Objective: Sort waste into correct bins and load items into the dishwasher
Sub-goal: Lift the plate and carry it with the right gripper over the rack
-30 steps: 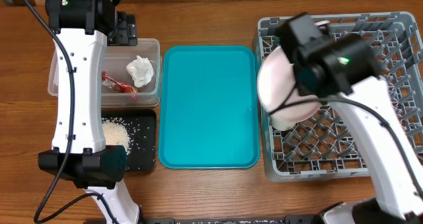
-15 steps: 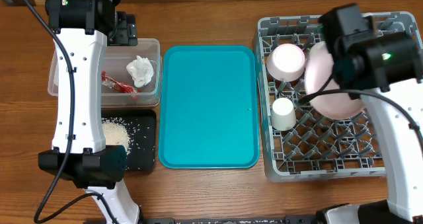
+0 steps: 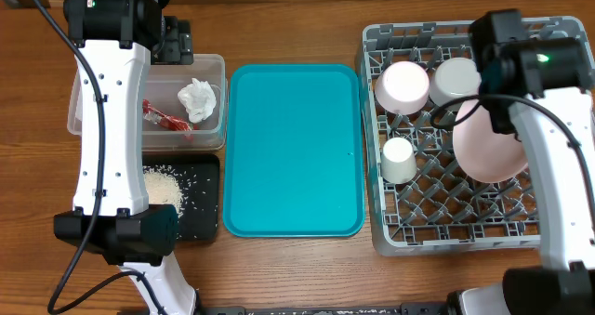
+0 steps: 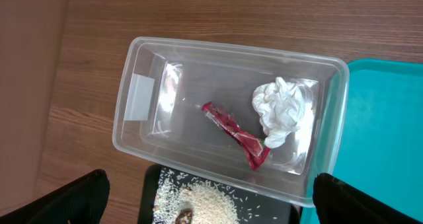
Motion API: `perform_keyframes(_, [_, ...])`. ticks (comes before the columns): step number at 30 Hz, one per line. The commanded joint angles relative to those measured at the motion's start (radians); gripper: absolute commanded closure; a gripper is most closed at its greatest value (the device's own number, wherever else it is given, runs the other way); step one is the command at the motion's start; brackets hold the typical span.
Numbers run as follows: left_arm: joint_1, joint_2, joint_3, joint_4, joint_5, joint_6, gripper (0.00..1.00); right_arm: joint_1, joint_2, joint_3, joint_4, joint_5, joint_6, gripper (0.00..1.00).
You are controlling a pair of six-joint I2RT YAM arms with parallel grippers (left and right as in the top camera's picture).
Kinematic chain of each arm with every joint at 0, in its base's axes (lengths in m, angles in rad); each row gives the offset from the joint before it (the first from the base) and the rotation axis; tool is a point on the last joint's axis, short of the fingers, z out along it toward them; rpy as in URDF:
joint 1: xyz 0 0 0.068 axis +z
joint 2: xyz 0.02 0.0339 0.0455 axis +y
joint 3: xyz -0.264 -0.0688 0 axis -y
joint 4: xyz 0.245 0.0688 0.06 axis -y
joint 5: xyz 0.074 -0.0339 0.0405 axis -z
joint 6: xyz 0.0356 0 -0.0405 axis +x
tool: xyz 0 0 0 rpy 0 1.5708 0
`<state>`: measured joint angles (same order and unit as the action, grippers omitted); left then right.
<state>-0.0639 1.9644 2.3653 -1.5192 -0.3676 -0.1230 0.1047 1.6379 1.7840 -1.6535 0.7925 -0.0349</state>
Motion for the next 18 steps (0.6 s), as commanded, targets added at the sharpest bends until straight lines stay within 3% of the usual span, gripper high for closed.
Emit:
perform_keyframes(1, [-0.002,-0.015,0.021,0.002,0.0,0.011,0.0,-0.005,0.038,-0.043,0.037,0.015,0.0,0.96])
perform_keyframes(18, [-0.002,-0.015,0.021,0.002,0.0,0.011,0.0,0.0,0.085,-0.05,0.132,-0.196,0.008,0.96])
